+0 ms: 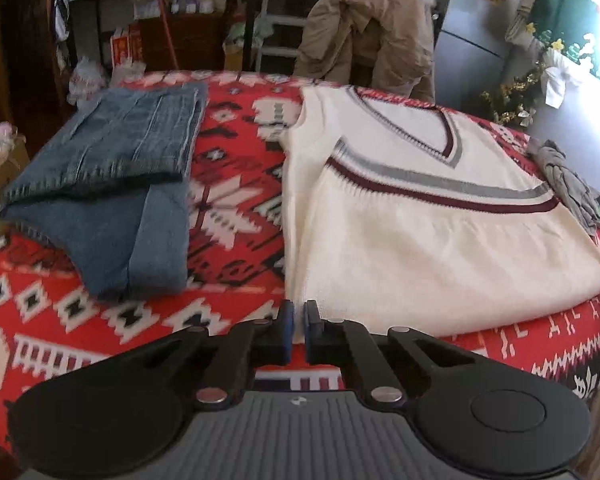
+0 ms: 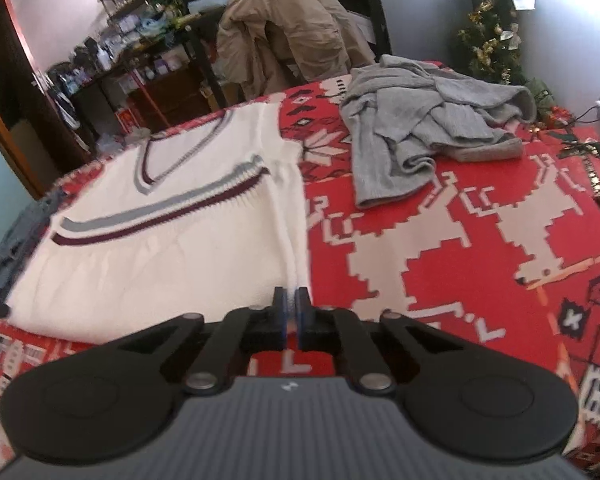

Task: Fold clothes
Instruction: 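Pull both grippers back from the folded sweater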

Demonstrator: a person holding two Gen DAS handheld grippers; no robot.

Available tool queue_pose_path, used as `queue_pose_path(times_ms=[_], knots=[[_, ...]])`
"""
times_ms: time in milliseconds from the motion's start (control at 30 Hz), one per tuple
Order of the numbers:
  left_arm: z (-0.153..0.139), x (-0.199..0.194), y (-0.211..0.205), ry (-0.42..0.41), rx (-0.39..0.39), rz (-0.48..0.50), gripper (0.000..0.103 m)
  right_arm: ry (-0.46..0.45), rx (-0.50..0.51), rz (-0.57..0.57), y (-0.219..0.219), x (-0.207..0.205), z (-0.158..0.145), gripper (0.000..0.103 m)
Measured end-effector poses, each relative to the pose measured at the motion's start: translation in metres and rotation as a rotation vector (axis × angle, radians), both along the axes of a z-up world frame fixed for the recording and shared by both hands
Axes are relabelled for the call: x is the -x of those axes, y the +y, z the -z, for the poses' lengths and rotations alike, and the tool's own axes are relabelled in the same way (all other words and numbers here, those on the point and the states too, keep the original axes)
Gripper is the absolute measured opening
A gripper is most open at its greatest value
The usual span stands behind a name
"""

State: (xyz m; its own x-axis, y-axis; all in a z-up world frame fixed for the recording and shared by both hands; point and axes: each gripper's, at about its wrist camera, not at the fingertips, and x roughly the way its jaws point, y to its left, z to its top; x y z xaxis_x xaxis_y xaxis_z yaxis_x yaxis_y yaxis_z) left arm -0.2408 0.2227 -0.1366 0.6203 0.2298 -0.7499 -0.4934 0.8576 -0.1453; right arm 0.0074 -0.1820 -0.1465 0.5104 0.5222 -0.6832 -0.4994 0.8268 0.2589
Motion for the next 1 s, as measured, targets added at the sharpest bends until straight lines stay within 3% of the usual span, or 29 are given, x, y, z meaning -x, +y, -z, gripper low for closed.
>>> queue_pose_path(times_ms=[167,267,333,433,500,567,667,767,900,1000], knots=[[0.0,-0.001,0.005,0.004,0.026,-0.015,0.007,0.025,0.019,0.01,-0.004,-0.003,0.006,0.004],[-0.006,0.004,0.005,-0.007,0.016,-0.044,0.017,0.021,0.026,0.017,-0.004,-0.003,0.002,0.008],[-0.012,0.01,0.004,-0.023,0.003,-0.065,0.018,0.011,0.028,0.034,-0.006,0.0,-0.002,0.011],[-0.023,0.017,-0.001,-0.053,0.013,-0.078,0.025,-0.034,0.041,0.055,-0.009,0.012,-0.015,0.022],[-0.032,0.016,-0.01,-0.086,0.024,-0.06,0.035,-0.06,0.035,0.04,-0.007,0.022,-0.024,0.036],[-0.039,0.01,-0.024,-0.108,0.022,-0.026,0.041,-0.07,0.021,0.01,0.0,0.03,-0.032,0.04],[-0.043,-0.003,-0.045,-0.144,0.042,-0.005,0.052,-0.088,-0.008,-0.019,0.014,0.044,-0.041,0.06],[-0.035,-0.022,-0.066,-0.157,0.063,0.007,0.051,-0.118,-0.032,-0.01,0.03,0.058,-0.046,0.076],[-0.022,-0.049,-0.094,-0.192,0.038,0.055,0.049,-0.09,-0.021,0.019,0.054,0.068,-0.041,0.081],[-0.009,-0.073,-0.115,-0.165,-0.014,0.109,0.022,-0.135,-0.02,-0.023,0.073,0.079,-0.035,0.08]])
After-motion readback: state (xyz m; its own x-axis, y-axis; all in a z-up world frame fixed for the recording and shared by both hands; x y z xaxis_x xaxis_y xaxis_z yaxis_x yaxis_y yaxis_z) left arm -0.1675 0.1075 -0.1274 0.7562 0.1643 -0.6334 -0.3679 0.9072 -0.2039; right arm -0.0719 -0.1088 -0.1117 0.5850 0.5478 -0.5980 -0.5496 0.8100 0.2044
